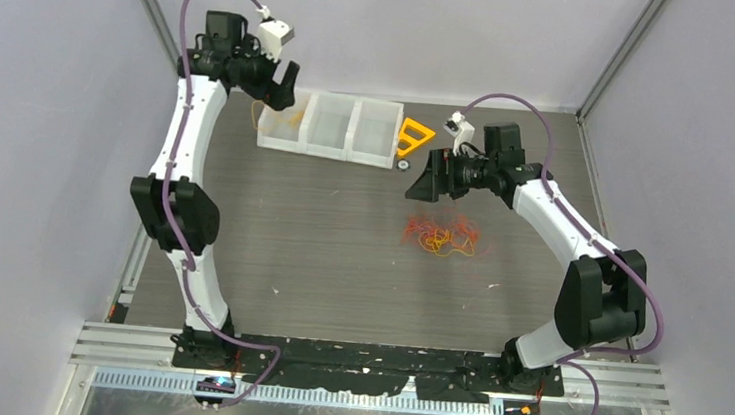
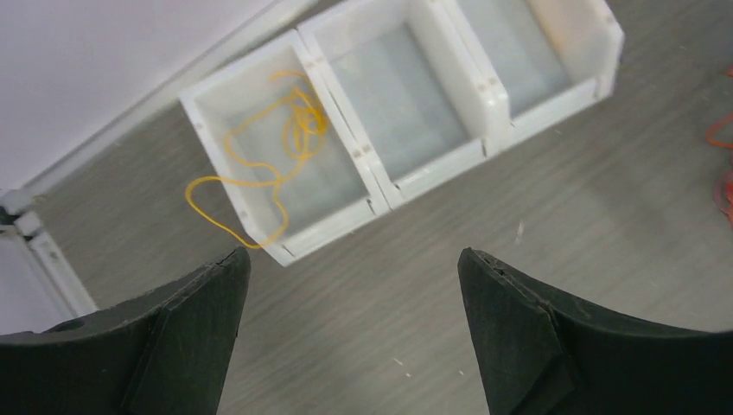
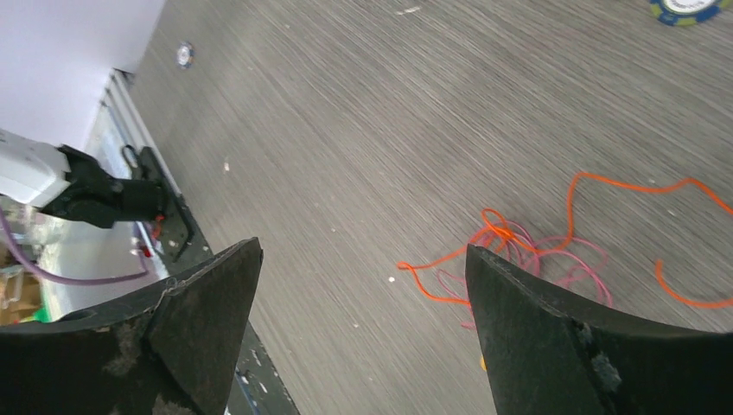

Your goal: Untangle the cables

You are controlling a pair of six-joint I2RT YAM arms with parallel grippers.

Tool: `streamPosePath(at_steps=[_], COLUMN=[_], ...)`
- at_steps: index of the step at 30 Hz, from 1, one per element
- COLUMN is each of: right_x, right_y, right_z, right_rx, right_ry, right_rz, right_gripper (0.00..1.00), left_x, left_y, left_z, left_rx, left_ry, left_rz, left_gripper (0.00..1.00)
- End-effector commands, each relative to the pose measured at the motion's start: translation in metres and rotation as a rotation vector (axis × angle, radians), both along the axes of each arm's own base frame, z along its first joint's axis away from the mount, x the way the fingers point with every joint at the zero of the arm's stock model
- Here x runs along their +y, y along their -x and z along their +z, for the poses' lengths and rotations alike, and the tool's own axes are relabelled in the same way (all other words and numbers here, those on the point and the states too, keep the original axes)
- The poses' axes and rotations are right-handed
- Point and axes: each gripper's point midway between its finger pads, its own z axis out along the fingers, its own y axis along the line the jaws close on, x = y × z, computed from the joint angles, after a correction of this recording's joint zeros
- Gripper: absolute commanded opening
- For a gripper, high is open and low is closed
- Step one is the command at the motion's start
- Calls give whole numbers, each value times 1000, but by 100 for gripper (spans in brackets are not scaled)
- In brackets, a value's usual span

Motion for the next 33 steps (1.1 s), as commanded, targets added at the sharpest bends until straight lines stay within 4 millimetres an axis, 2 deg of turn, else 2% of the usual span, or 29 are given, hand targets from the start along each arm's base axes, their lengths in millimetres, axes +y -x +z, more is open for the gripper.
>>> streamPosePath(at_steps=[1, 4, 6, 9, 10, 11, 16, 20, 25, 27, 29, 33], right_x=[-21, -35, -37, -37, -38, -38, -40, -42, -43, -43, -43, -43], right_y=[-2, 4, 9, 15, 15, 15, 12, 8, 4, 3, 2, 0], right_z=[15, 6, 4, 0, 1, -1, -8, -17, -27, -28, -28, -24], right_rx=[-104, -111, -108, -95, -95, -92, -73, -47, -7, 2, 11, 15], right_ry=[131, 214, 219, 217, 217, 219, 226, 234, 235, 232, 231, 230], right_rz=[-10, -8, -4, 2, 0, -2, -5, -7, -9, -12, -13, -16], right_gripper=[93, 93, 93, 93, 93, 92, 92, 92, 92, 91, 91, 91], left_x=[-5, 26, 50, 77, 84, 89, 97, 103, 108, 111, 114, 115], left_y=[45, 41, 25, -3, -16, -24, -59, -79, -96, -105, -111, -116], left_z=[5, -1, -4, -30, -30, -39, -66, -83, -111, -106, -107, -118], left_rx=[95, 46, -6, 45, 43, 63, 73, 44, 71, 44, 32, 35], left_ry=[169, 174, 150, 122, 110, 105, 83, 64, 91, 95, 93, 93], left_rz=[-24, 115, 191, 258, 269, 274, 258, 270, 324, 347, 370, 371], left_gripper=[89, 79, 72, 66, 64, 61, 51, 43, 43, 43, 38, 34])
